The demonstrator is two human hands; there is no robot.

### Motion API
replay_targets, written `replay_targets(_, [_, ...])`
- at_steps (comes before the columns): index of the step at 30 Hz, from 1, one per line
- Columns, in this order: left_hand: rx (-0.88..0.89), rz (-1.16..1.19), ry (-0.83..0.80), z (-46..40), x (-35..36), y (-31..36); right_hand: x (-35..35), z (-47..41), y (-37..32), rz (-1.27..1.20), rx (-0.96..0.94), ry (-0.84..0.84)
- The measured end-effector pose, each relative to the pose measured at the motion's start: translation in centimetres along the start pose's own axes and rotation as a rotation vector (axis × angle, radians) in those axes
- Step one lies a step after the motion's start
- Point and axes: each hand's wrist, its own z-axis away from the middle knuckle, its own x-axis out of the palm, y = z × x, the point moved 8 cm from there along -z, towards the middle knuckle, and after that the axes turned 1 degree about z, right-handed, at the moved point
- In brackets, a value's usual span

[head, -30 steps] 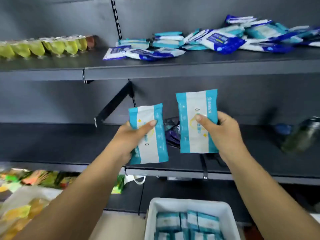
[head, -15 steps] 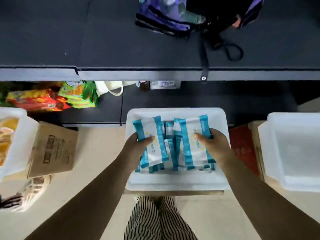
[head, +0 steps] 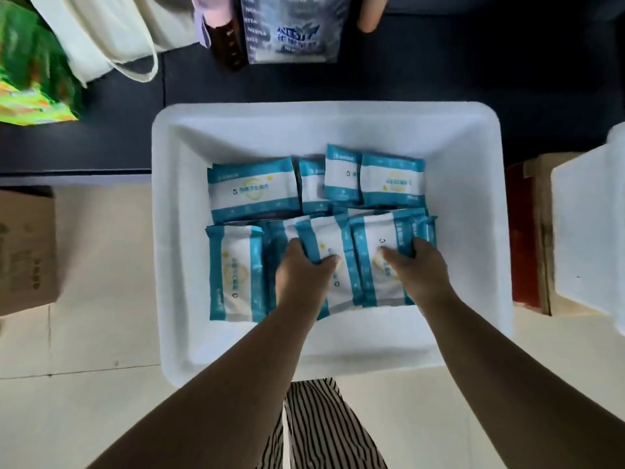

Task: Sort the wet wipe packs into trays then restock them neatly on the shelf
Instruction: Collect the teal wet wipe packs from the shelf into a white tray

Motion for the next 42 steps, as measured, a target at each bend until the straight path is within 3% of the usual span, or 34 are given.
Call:
replay_targets(10, [0.136,-0.319,-0.079,2.4,-3.5,3.1,-3.9,3.8,-2.0,0.061,-0.002,0.103])
replay_targets(16, [0.415,-0.526,-0.023,9.1,-11.4,14.1,-11.2,10.2,-12.0,0.118,-0.266,0.094])
replay_targets(21, [0.67,-0.673,0.138,17.6,-18.0,25.6,-19.0,18.1,-22.3,0.206,-0.549,0.083])
replay_targets(24, [0.782,-0.659,0.303,23.4,-22.5,32.0,-24.4,23.1,-27.8,0.303,-0.69,0.144])
replay_targets(32, [1.01,-0.555,0.489,38.4,-31.5,43.0,-36.4,36.1,-37.7,0.378,-0.985,0.376])
replay_targets(42, [1.237,-0.363,0.723,49.7,-41.0,49.4,-43.6,48.6,-45.7,0.185,-1.249,0.517])
